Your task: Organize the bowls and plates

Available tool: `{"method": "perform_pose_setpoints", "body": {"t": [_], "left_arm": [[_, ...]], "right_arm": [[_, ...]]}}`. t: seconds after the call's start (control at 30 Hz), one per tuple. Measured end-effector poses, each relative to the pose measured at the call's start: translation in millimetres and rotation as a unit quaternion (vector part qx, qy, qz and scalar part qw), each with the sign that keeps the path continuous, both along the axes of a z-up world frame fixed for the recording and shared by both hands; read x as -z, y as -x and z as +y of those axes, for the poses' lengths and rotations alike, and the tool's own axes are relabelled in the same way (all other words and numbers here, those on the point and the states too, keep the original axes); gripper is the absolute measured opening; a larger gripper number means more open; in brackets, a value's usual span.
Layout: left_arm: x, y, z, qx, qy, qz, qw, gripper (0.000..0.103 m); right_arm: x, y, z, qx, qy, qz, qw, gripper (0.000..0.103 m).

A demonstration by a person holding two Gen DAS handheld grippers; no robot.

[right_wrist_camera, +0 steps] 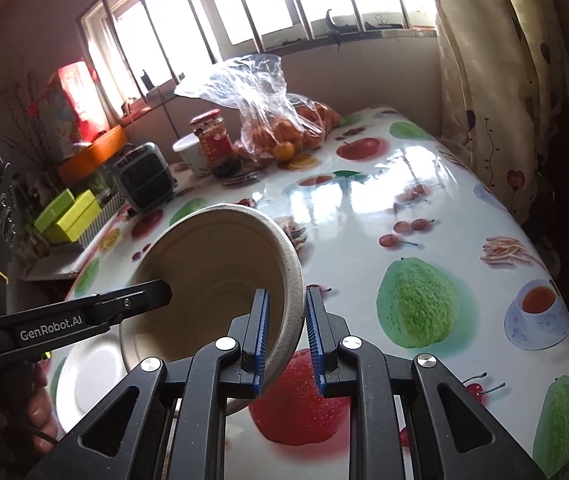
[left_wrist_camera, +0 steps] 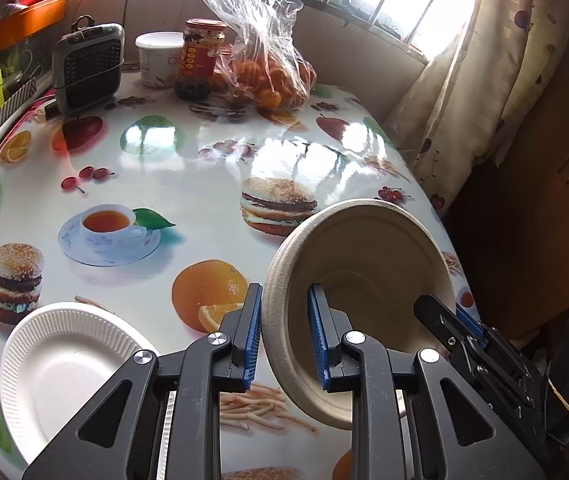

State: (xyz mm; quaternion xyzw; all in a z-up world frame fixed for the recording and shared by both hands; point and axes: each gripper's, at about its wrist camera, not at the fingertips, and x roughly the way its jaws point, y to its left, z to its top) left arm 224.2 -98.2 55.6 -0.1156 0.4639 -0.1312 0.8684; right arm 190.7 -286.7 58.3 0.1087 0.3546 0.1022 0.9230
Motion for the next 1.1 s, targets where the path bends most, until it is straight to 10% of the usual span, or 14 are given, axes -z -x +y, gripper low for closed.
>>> {"method": "perform_pose_setpoints", "body": {"t": [1.1], "left_arm": [[-6, 71, 118, -0.105, 0.003, -0.01, 0.9944, 0.024]], "right_arm": [[-6, 32, 115, -0.113, -0.007, -0.004, 0.994, 0.018]]}}
